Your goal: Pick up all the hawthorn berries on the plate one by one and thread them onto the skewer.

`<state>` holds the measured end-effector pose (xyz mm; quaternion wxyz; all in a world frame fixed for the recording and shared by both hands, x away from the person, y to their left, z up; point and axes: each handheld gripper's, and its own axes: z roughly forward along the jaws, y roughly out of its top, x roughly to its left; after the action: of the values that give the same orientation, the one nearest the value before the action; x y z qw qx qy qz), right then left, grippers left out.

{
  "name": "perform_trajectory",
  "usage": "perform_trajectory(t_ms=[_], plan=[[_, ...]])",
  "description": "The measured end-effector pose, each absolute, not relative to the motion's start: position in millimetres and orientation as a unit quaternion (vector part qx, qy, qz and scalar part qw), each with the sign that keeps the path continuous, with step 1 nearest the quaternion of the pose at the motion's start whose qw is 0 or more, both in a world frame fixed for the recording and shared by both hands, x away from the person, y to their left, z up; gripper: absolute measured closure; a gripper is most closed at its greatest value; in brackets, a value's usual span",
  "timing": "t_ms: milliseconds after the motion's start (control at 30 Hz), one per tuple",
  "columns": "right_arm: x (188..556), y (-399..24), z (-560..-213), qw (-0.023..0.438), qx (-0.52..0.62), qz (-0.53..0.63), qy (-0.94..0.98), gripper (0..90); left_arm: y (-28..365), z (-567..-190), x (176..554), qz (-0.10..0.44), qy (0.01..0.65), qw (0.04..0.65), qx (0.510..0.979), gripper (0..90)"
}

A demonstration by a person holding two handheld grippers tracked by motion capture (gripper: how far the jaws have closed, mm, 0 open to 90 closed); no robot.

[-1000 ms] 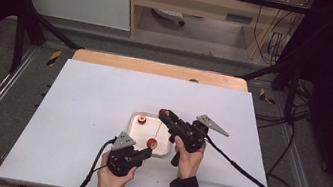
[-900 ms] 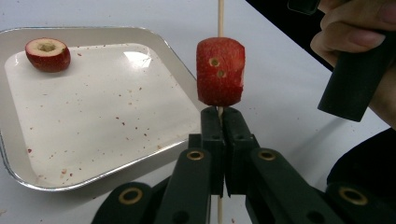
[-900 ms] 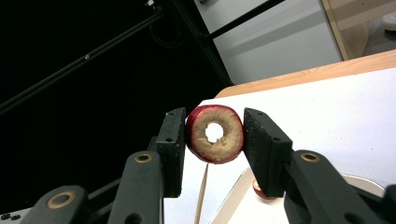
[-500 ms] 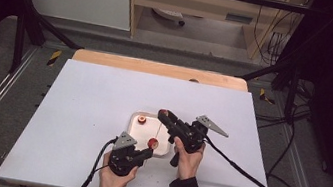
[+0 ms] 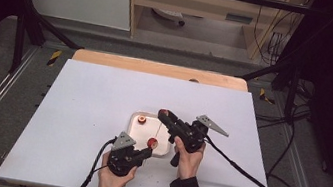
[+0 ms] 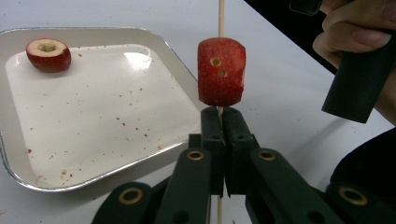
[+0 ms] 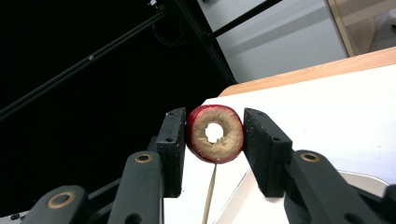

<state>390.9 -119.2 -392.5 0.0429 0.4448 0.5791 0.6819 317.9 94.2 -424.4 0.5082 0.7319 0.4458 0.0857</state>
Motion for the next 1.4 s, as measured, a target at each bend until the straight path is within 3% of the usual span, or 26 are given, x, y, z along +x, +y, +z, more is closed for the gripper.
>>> perform_trajectory(t_ms=[867,1133,1400], plan=[[384,-115,-398,0.045,0.440,0.682,0.583,61.1,97,-428,317,0.083,0.465,0.523,0.709,88.4],[383,-113,-400,0.006,0.464,0.660,0.591,61.2,96,-426,317,0.098,0.463,0.525,0.707,88.4],[378,-110,-407,-0.004,0.454,0.639,0.620,61.3,97,-422,323,0.108,0.460,0.517,0.714,88.5]])
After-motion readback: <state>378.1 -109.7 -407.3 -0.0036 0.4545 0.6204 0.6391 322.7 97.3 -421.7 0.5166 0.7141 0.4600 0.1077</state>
